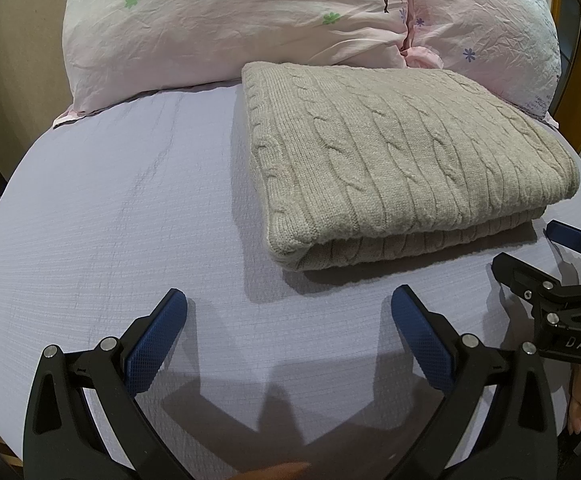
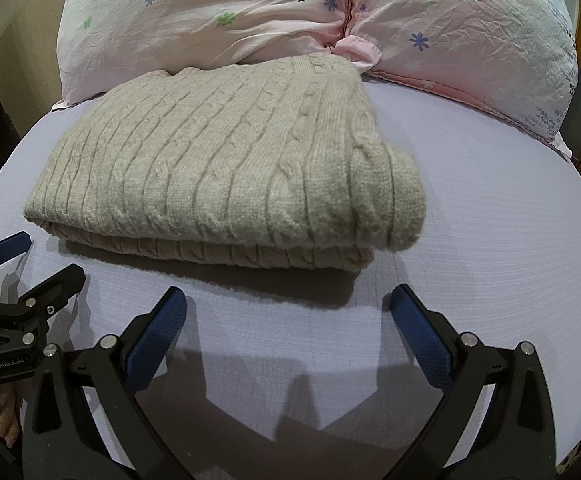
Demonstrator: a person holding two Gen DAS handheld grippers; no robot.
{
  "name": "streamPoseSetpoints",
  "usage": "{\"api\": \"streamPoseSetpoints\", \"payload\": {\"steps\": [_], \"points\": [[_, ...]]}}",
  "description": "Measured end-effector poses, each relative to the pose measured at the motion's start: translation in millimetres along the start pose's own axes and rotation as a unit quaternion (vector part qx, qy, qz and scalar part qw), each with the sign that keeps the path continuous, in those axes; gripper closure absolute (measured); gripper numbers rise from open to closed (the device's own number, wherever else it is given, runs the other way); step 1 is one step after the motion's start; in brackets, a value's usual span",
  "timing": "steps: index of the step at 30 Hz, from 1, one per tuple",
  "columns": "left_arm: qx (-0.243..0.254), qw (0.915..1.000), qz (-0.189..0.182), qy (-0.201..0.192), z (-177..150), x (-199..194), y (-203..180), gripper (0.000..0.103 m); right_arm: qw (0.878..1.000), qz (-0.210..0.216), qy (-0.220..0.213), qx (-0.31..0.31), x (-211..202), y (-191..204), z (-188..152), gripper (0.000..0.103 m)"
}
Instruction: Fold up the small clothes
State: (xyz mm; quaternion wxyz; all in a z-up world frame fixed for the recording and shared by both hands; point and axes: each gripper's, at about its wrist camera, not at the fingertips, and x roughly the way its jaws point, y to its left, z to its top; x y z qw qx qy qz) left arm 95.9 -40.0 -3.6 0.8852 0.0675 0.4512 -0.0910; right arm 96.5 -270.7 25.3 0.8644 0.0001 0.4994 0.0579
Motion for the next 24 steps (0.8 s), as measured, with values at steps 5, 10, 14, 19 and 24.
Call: {"api": "streamPoseSetpoints", "payload": {"steps": [5,10,14,19,24], "points": [[0.0,1.0,0.0,0.0,-0.1,-0.1,0.0,0.001,1.0,0.0,0.0,0.0,0.3,-0.5,-0.2,0.002],[0.001,1.0,0.0,0.0,0.0,-0.5,0.3,0.001,1.0,0.0,0.0,0.0,0.1,-0.4,-0.3,0.002],[0.001,1.0,0.0,0.0,-0.3,-0.9,1.0,0.001,1.0,0.0,0.0,0.0,0.2,-0.6,-0.4,0.002],[0.0,1.0,0.001,-0.001,0.1,-1.4,0.9,0.001,1.0,0.0,0.0,0.0,0.2,-0.8,-0.5,0.002],[0.0,1.0,0.001,-0.001,-0.7,-1.5,1.0,0.001,1.0,0.0,0.0,0.001,0.2,-1.0,-0.5,0.002]]}}
